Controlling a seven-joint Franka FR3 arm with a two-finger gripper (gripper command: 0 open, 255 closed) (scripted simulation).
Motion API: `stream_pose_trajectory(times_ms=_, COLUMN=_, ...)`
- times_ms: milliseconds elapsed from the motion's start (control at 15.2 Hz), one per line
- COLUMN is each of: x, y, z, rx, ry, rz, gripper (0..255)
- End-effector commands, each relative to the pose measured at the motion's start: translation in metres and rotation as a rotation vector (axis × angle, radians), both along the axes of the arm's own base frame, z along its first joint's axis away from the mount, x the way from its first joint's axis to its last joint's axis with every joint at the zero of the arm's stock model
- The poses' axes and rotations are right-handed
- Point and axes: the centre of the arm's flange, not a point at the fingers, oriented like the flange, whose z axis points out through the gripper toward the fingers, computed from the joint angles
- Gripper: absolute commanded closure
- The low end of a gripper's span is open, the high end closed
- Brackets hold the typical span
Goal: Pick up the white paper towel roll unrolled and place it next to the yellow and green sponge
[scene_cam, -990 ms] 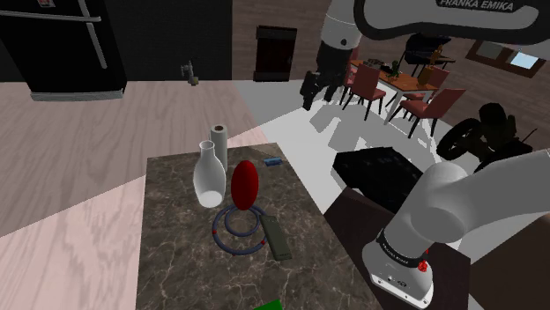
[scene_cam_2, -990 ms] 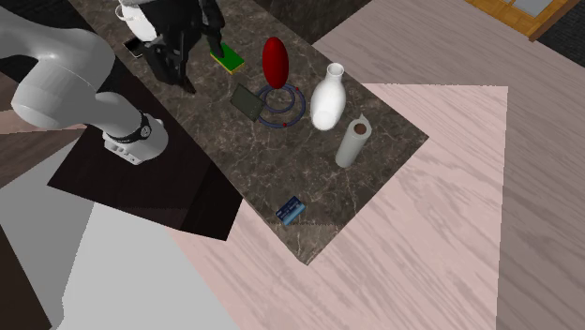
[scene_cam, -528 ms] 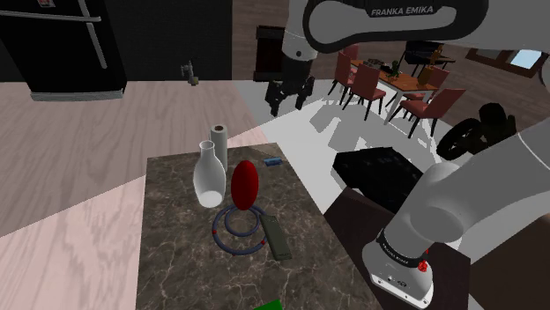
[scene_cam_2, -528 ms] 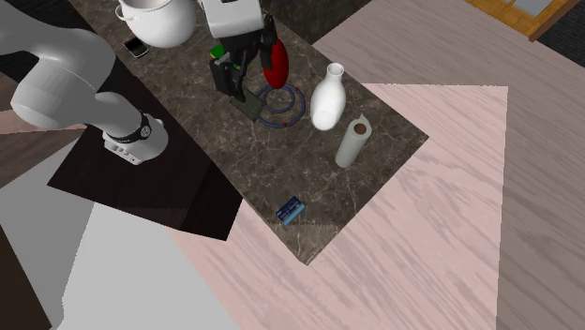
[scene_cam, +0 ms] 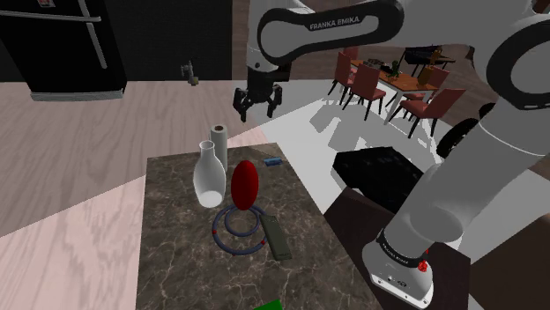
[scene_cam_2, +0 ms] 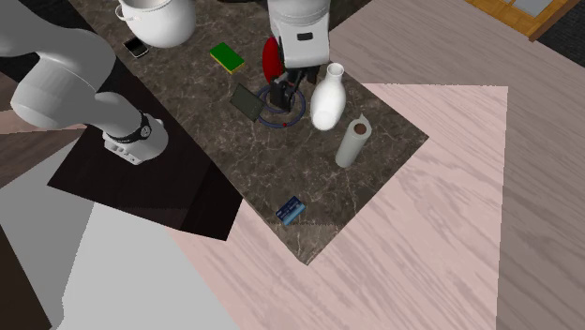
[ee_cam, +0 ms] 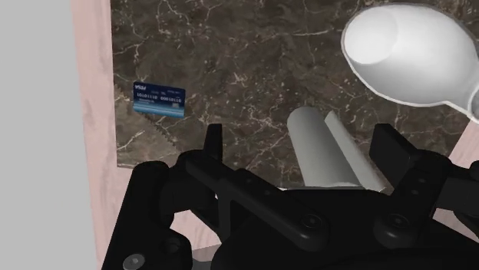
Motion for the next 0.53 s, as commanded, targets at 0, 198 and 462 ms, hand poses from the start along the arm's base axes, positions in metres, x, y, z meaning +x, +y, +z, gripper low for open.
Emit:
stream_pose_trajectory(times_ms=0, x=0.025, y=0.006, z=-0.012, rx=0.009, ry=0.007, rz=-0.030, gripper=0)
stream_pose_trajectory(times_ms=198, x=0.060, y=0.015, z=-0.031, rx=0.021, ry=0.018, rz=-0.072, gripper=0)
stream_pose_trajectory(times_ms=462, x=0.107, y=0.024, z=-0.057, rx=0.037, ry=0.032, rz=-0.128, gripper=0)
